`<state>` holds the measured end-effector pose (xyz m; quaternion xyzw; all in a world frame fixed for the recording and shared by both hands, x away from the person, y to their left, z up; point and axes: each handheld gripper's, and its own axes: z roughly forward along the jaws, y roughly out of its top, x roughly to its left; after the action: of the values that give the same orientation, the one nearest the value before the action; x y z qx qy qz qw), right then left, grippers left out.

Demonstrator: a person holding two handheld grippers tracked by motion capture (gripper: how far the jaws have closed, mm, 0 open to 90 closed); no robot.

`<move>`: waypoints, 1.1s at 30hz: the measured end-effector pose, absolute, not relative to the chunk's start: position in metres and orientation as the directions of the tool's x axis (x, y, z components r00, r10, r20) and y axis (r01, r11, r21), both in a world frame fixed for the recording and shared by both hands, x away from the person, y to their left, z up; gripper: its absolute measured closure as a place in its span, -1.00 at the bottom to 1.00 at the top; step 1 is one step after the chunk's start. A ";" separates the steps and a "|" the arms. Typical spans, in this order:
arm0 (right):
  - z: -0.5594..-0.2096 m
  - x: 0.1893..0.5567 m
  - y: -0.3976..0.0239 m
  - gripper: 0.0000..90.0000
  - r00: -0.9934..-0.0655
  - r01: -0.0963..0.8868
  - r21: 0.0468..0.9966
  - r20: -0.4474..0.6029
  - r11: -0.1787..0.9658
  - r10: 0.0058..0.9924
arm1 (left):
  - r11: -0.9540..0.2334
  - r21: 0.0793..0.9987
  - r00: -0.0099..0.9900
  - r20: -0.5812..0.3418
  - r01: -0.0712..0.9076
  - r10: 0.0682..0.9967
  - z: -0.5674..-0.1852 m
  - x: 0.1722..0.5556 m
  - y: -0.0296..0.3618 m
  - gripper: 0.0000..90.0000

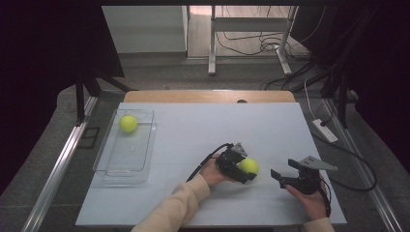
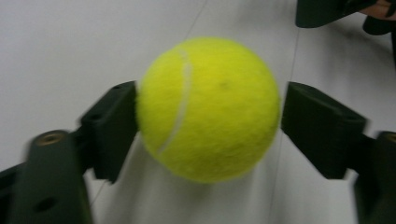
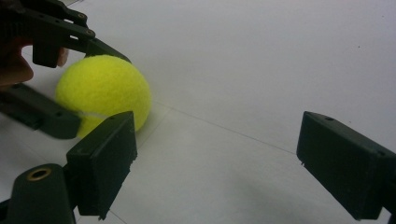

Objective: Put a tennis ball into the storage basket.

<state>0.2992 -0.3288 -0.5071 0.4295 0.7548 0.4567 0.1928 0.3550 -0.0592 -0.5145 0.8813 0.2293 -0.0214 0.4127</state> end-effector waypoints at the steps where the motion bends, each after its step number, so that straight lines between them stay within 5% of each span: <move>1: -0.507 0.299 -0.329 -0.73 -0.556 0.471 0.856 0.101 0.213 0.825 | -0.557 0.718 0.897 -0.227 0.418 0.380 -0.515 0.355 -0.058 -0.41; 33: -0.508 0.300 -0.328 -0.73 -0.558 0.473 0.854 0.099 0.217 0.824 | -0.526 0.762 0.903 -0.175 0.376 0.392 -0.495 0.347 -0.041 -0.39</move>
<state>0.2999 -0.3279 -0.5076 0.4288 0.7559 0.4555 0.1930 0.3474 -0.0406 -0.4950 0.8736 0.2200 0.0093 0.4340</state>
